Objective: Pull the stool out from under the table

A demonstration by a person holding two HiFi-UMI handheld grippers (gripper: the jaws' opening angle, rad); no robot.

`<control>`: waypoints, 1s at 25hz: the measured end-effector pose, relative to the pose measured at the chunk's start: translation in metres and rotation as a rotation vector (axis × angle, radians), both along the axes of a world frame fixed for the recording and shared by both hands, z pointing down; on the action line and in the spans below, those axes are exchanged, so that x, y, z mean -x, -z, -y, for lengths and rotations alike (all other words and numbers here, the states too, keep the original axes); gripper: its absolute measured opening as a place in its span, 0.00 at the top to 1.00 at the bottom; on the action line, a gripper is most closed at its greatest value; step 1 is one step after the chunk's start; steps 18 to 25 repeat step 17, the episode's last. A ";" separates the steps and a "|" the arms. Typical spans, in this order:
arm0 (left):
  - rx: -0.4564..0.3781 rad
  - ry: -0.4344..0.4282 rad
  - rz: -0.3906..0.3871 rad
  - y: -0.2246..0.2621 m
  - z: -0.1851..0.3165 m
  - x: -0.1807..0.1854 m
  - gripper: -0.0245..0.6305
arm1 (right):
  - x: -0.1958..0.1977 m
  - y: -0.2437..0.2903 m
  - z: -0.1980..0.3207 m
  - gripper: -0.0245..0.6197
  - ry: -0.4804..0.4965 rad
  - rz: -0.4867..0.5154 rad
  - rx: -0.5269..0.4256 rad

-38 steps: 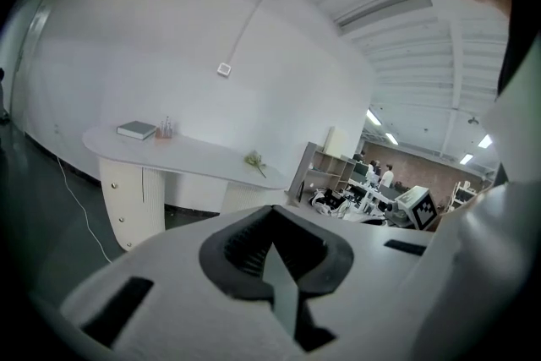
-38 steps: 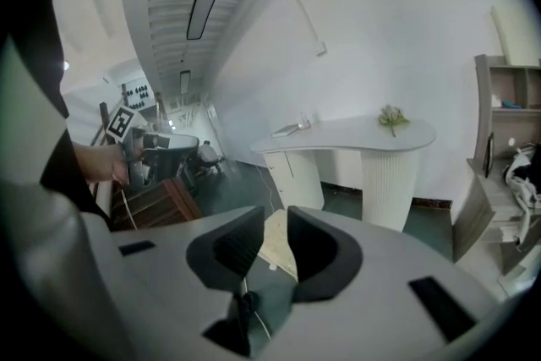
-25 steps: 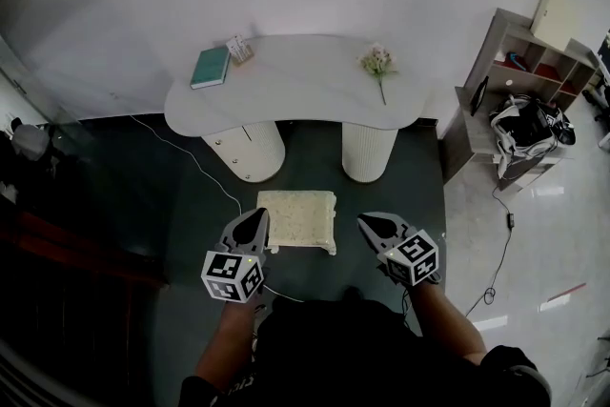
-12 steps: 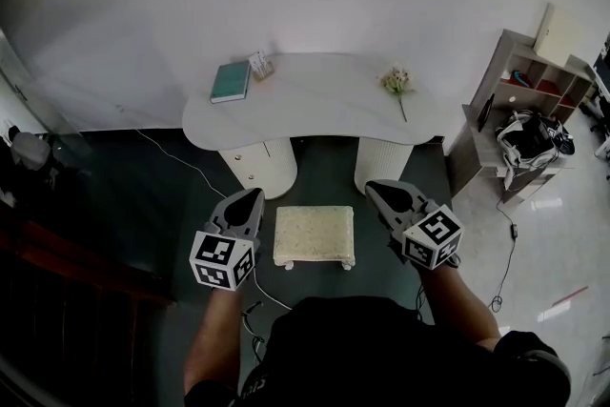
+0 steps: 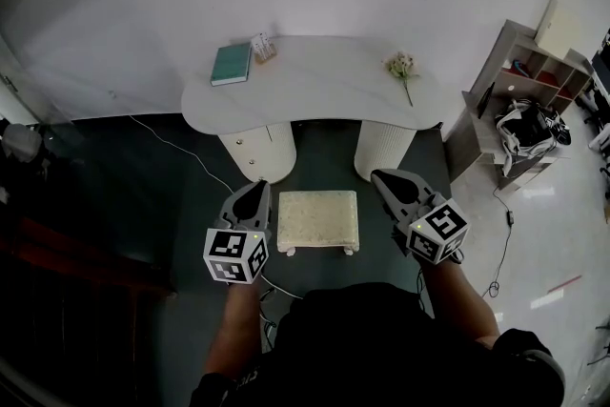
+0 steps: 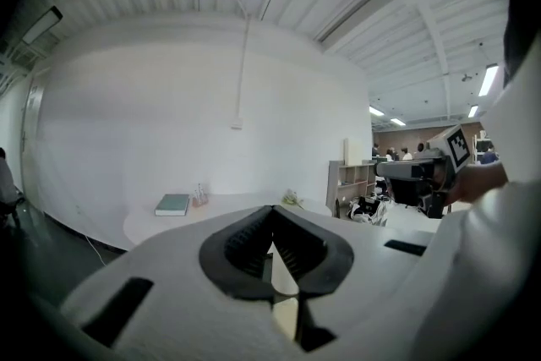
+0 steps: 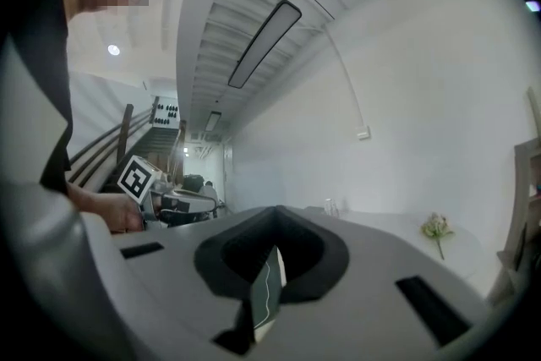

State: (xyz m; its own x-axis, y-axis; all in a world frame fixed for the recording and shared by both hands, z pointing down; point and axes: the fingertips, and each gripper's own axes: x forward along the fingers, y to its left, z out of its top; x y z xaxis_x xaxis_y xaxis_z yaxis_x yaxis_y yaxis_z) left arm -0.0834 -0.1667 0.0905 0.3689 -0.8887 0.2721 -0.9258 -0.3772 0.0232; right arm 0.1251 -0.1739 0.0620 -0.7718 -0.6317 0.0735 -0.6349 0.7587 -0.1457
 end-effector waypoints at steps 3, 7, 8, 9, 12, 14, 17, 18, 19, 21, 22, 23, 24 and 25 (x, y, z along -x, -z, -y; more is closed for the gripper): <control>-0.008 -0.027 0.041 0.000 0.002 0.002 0.95 | 0.007 -0.007 -0.002 0.96 0.014 -0.013 0.022; -0.017 -0.011 0.025 0.006 0.002 0.005 0.95 | 0.013 -0.002 -0.006 0.96 0.031 -0.014 0.014; -0.017 -0.003 0.011 0.005 0.001 0.005 0.95 | 0.012 -0.002 -0.007 0.96 0.029 -0.016 0.011; -0.016 0.004 -0.003 0.003 0.000 0.005 0.95 | 0.010 -0.002 -0.008 0.96 0.027 -0.018 0.009; -0.007 0.026 -0.030 -0.002 -0.006 0.007 0.95 | 0.006 -0.004 -0.009 0.96 0.023 -0.015 0.012; 0.001 0.037 -0.037 -0.005 -0.011 0.007 0.95 | 0.003 -0.004 -0.010 0.96 0.019 -0.006 0.014; 0.013 0.047 -0.043 -0.007 -0.016 0.006 0.95 | -0.003 -0.003 -0.010 0.96 0.014 0.004 0.015; 0.013 0.047 -0.043 -0.007 -0.016 0.006 0.95 | -0.003 -0.003 -0.010 0.96 0.014 0.004 0.015; 0.013 0.047 -0.043 -0.007 -0.016 0.006 0.95 | -0.003 -0.003 -0.010 0.96 0.014 0.004 0.015; 0.013 0.047 -0.043 -0.007 -0.016 0.006 0.95 | -0.003 -0.003 -0.010 0.96 0.014 0.004 0.015; 0.013 0.047 -0.043 -0.007 -0.016 0.006 0.95 | -0.003 -0.003 -0.010 0.96 0.014 0.004 0.015; 0.013 0.047 -0.043 -0.007 -0.016 0.006 0.95 | -0.003 -0.003 -0.010 0.96 0.014 0.004 0.015; 0.013 0.047 -0.043 -0.007 -0.016 0.006 0.95 | -0.003 -0.003 -0.010 0.96 0.014 0.004 0.015; 0.013 0.047 -0.043 -0.007 -0.016 0.006 0.95 | -0.003 -0.003 -0.010 0.96 0.014 0.004 0.015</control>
